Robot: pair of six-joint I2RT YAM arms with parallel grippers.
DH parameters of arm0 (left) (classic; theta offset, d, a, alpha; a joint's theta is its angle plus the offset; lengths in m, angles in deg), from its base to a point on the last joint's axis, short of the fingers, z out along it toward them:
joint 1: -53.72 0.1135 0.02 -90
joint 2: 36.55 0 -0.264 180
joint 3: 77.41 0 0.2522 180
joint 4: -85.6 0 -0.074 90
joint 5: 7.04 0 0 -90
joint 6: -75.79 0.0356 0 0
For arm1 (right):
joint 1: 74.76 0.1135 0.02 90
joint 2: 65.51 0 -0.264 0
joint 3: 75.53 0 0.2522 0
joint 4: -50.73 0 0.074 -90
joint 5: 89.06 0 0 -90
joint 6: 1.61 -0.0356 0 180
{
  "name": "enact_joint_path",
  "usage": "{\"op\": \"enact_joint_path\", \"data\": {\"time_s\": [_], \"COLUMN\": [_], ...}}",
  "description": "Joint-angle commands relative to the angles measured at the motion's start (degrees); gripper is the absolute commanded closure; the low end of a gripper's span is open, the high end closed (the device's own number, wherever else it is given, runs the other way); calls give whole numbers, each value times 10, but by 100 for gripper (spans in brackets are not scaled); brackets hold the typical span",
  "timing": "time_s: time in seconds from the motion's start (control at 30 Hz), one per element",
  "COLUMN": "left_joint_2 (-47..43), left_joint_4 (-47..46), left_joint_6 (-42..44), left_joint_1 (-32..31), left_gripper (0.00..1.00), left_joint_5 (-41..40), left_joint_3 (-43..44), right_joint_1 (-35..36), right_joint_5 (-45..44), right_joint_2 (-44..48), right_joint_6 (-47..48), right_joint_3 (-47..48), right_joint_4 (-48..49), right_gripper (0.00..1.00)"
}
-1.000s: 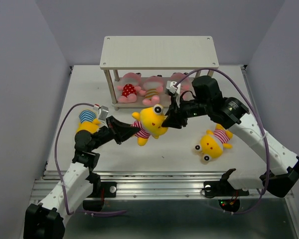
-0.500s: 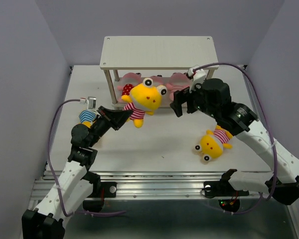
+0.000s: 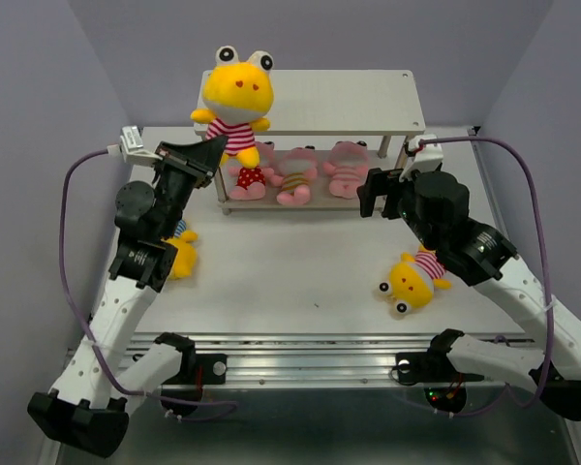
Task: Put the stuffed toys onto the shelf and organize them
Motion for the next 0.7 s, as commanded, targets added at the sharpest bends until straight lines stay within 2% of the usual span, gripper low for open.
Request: {"op": "enact_joint_path", "data": {"time_s": [0.0,0.2,0.33,0.6,0.67], "left_joint_2": [84,165,203,230,237], "left_joint_4": [80,172,204,214,208], "left_joint_6": [-48,-58,-66,-87,-88], "left_joint_1": [-1,-1,0,0,1], "left_gripper": [100,100,100,100,96], "left_joint_5": [-68,-106,-111,-117,-110], "left_joint_3": [98,223,264,281,282], "right_joint_1": [1,1,1,1,1], "right_joint_5": [-27,-29,-21,-21,-28], "right_joint_2": [-11,-13,-11,-10,-13], "right_joint_6": [-19,-28,-29,-28,-28], "right_joint_3": [-10,-12,-14,-20,-22], "right_joint_4": [31,32,35,38,39], "right_gripper": [0,0,0,0,0]}}
